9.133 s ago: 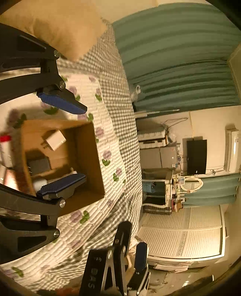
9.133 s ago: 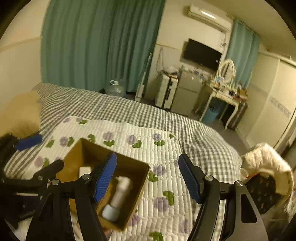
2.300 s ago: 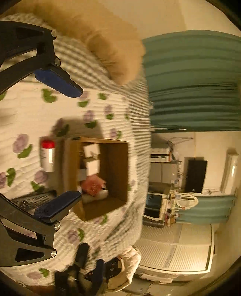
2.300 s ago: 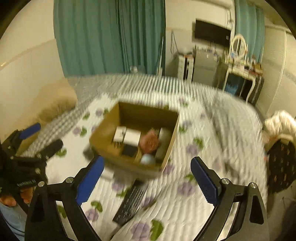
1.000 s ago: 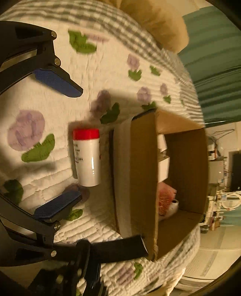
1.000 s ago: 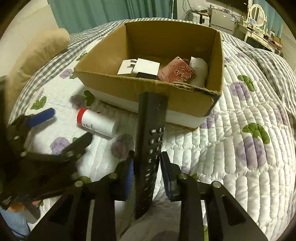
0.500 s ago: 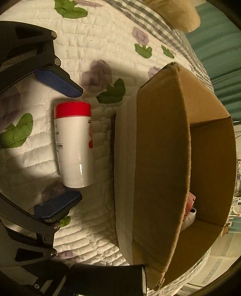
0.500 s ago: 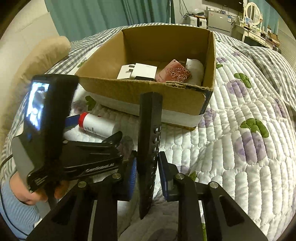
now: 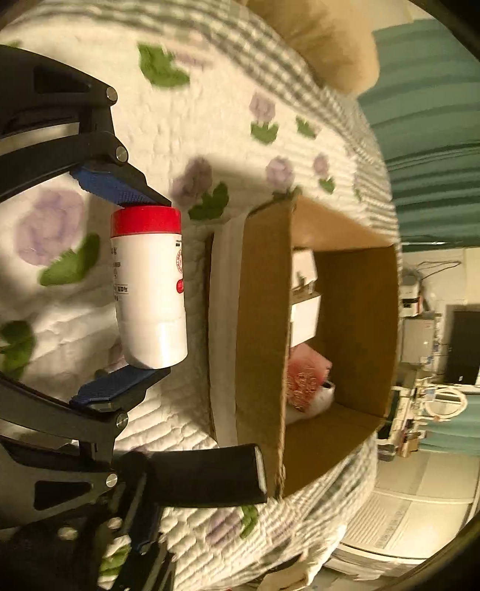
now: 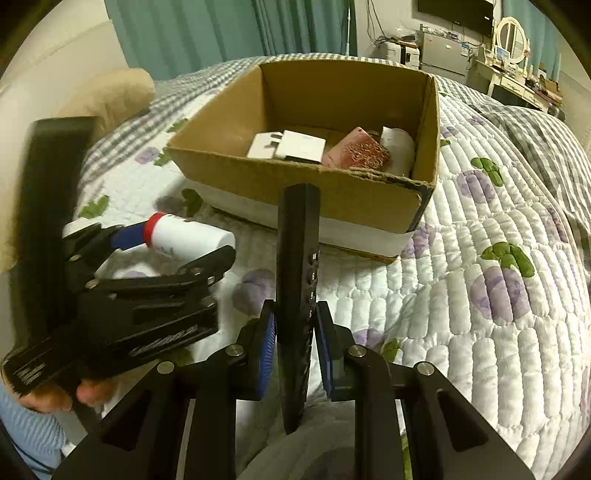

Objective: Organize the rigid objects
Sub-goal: 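Lower remote and red-capped bottle into the box and open both tools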

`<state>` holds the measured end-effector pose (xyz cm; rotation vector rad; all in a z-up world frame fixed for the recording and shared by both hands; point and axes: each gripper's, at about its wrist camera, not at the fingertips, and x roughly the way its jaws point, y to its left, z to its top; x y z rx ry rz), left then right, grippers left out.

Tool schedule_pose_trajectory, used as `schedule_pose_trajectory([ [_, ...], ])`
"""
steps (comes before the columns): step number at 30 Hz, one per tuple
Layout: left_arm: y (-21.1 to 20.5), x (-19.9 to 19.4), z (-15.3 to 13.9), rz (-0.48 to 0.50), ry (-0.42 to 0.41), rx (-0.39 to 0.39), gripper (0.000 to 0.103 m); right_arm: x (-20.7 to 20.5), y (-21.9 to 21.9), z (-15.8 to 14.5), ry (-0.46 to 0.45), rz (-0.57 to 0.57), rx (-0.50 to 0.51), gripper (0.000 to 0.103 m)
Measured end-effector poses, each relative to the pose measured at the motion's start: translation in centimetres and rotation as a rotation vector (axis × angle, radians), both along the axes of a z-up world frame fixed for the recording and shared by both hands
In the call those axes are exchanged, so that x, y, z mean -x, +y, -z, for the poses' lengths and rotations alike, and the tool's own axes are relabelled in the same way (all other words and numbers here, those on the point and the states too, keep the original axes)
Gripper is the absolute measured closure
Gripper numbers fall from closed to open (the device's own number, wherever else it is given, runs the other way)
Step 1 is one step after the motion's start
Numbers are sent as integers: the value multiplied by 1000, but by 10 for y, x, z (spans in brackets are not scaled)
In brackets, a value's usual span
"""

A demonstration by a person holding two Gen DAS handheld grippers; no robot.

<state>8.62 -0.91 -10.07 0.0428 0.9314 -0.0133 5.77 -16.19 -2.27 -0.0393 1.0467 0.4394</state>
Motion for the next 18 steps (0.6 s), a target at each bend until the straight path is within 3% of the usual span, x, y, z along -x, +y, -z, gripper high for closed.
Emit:
schedule_pose_trajectory([
  [6,9,19,-35,-16,-63,28,23,4,-5,-30,-60,-2,-70,83],
  [11,6,24,-84,-2,-156,30,23,-9,-13,-76,-142,8,-93,83],
  [18,-3,-18,-149,36,-286,25,23,-53,-23,-155,-285,21,-84,83],
])
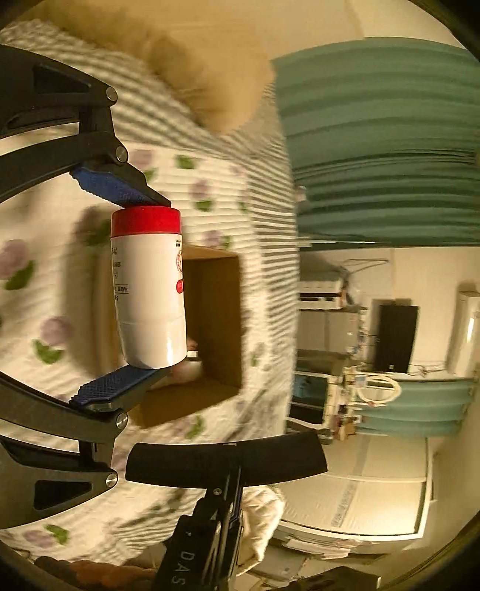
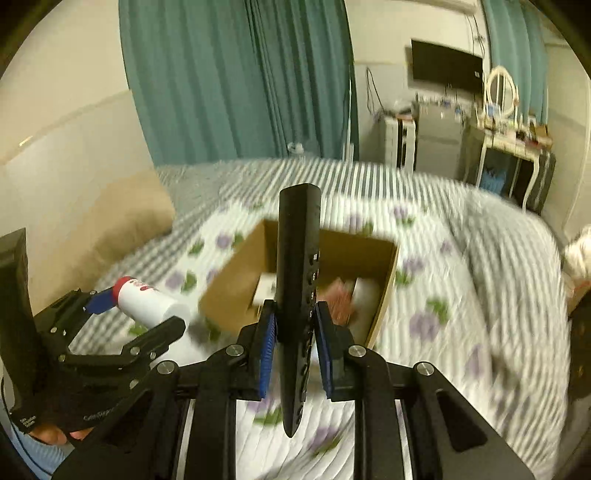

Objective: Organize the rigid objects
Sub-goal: 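Lower remote and red-capped bottle into the box and open both tools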

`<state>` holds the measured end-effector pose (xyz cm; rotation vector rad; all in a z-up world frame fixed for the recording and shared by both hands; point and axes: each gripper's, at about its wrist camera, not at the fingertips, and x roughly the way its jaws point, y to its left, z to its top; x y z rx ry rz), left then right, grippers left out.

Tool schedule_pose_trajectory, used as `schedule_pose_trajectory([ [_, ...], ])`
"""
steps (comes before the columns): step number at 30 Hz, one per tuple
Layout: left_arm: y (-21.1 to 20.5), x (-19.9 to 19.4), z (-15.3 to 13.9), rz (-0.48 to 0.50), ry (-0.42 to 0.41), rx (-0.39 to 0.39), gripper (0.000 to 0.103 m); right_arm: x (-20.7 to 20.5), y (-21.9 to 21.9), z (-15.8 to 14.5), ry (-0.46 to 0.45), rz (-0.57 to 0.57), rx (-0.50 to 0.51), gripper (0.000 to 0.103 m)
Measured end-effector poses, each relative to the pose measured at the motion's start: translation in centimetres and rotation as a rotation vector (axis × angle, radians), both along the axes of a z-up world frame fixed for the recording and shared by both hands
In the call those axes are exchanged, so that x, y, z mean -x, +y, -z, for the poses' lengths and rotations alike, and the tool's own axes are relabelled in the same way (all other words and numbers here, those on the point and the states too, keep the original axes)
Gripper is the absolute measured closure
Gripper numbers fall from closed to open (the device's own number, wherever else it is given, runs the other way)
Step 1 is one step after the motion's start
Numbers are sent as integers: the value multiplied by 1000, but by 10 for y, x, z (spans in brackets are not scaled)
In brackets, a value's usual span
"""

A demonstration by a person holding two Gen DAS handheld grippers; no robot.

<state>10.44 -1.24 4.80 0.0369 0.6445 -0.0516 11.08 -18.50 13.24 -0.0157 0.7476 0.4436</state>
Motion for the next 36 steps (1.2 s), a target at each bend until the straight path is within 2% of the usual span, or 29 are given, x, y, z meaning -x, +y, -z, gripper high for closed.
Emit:
schedule_pose_trajectory([
  [3,-7,-31,-12,7,-24,-30,23,-24,6,-19,-19,-7,17,83],
  [6,-10,-60,-9,13,-17,-25,23,-53,15,-19,14,1,42,83],
  [10,-17,-93,21,10,22,-62,23,-82,22,7,97,7,84,83],
  [18,-26,-116,81,50,119,-87,23,-108,24,82,269,19,106,83],
  [22,-26,-118,97,57,152,-101,23,-115,24,104,310,25,119,83],
  [29,-27,-123,111,60,210,-103,23,-124,28,115,322,42,99,83],
  [31,-26,-126,114,50,243,-97,22,-130,25,115,328,64,56,78],
  [32,-24,-126,113,42,247,-88,21,-133,22,114,334,77,41,65],
  [33,-21,-125,111,31,241,-74,20,-134,20,111,331,92,40,57],
  [36,-12,-123,97,22,223,-49,17,-130,15,93,277,107,62,57],
])
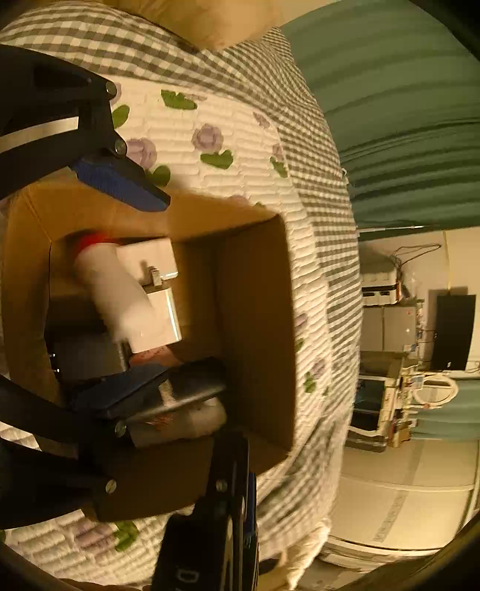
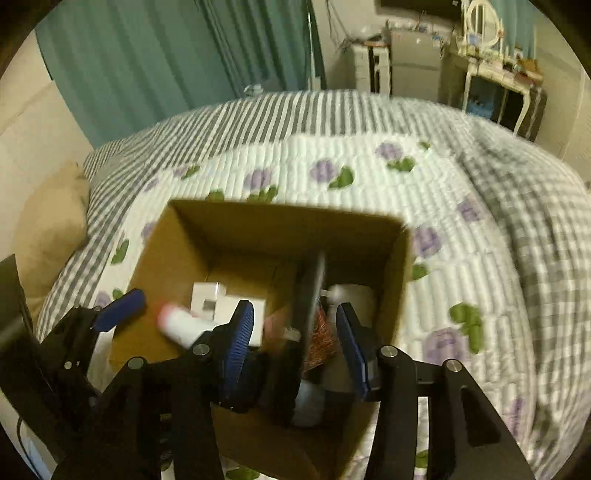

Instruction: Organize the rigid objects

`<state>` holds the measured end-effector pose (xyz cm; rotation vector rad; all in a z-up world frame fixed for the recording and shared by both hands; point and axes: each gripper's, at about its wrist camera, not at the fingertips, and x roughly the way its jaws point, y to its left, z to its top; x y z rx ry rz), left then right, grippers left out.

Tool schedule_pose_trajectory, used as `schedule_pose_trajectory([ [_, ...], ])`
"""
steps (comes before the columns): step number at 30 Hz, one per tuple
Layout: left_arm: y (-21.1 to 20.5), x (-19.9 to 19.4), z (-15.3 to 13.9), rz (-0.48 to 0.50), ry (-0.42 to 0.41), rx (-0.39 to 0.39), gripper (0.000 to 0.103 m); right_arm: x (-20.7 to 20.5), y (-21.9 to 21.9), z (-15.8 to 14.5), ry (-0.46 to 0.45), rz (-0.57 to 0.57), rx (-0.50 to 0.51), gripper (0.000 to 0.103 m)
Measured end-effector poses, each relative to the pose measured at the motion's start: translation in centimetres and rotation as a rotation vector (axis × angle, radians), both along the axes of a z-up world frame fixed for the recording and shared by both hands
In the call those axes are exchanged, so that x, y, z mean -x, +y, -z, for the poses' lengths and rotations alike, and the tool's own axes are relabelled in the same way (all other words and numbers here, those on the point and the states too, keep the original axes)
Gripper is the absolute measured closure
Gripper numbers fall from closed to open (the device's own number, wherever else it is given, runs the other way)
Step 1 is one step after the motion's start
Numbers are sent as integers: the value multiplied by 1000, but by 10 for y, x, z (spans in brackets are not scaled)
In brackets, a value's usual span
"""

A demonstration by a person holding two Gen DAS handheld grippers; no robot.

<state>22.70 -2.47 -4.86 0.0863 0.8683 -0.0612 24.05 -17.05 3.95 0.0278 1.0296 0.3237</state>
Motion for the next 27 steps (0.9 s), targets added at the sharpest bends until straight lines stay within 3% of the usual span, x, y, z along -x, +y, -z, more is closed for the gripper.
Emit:
schedule_pose_trajectory([
  [3,5,5,-21,-7,-42,-4,17,9,-7,-24,-68,4,39,57],
  [8,9,31,-82,-7,-188,-21,17,36,-18,-81,-205,13,69,57],
  [12,9,68,-134,-15,-322,-44,17,71,-24,-128,-323,9,72,48],
  [15,11,96,-162,-14,-394,-17,17,104,-27,-159,-403,14,60,47],
  [20,16,142,-186,-14,-465,31,17,164,-27,-190,-516,-53,20,46],
  [25,22,180,-191,-45,-540,43,13,212,-26,-193,-621,-30,43,32],
  [27,23,190,-187,-61,-566,44,8,223,-25,-187,-649,-9,56,18],
])
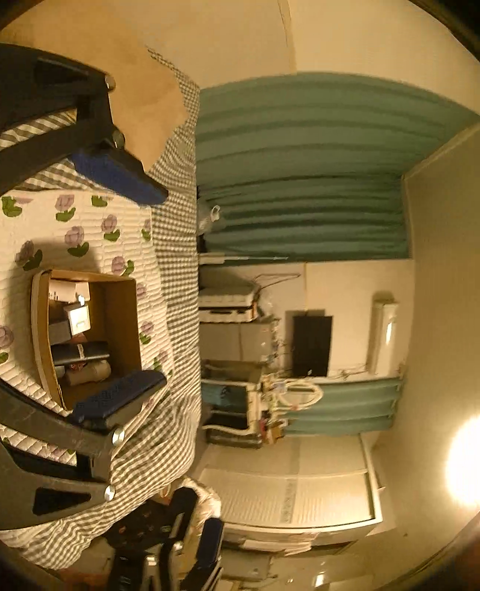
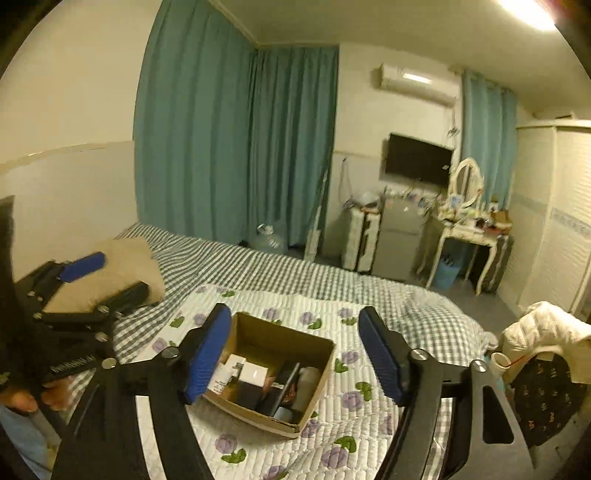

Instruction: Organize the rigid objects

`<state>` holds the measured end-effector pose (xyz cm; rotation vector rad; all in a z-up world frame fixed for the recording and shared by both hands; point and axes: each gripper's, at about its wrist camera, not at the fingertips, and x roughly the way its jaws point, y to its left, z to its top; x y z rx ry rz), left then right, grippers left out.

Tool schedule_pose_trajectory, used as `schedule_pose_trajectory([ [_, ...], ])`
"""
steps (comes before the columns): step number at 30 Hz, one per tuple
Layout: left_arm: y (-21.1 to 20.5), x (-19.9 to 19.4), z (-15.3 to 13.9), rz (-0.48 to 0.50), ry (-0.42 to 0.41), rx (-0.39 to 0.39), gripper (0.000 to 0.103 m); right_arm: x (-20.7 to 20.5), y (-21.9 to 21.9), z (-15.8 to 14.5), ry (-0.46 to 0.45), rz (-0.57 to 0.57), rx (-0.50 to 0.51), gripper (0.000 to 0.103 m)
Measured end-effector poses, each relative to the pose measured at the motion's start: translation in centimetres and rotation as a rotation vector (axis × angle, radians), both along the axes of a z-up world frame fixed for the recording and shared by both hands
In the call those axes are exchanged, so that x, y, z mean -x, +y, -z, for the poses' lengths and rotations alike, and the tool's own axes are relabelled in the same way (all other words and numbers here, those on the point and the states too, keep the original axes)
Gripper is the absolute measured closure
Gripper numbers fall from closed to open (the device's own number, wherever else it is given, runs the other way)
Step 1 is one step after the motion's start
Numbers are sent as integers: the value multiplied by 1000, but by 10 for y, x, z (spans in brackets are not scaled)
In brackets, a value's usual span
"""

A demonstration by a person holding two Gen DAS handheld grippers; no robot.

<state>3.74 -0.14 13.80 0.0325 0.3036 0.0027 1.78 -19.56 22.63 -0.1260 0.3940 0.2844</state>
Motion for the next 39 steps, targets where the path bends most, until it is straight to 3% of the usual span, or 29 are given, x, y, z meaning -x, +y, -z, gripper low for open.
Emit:
schedule_pose_trajectory([
  [4,6,11,21,-19,-37,27,0,14,2,27,-48,57,-25,0],
  [9,10,9,64,-39,-17,16,0,1,4,81,34,112,-56,0],
  [14,8,10,107,-51,-2,11,0,0,8,144,-25,140,12,0],
  [17,2,10,127,-54,-2,-17,0,-3,3,172,-10,154,3,0],
  [21,-5,11,140,-53,-8,-57,0,2,-1,173,-30,165,-10,0],
  [39,6,8,146,-45,42,0,0,7,-1,172,-33,166,-33,0],
])
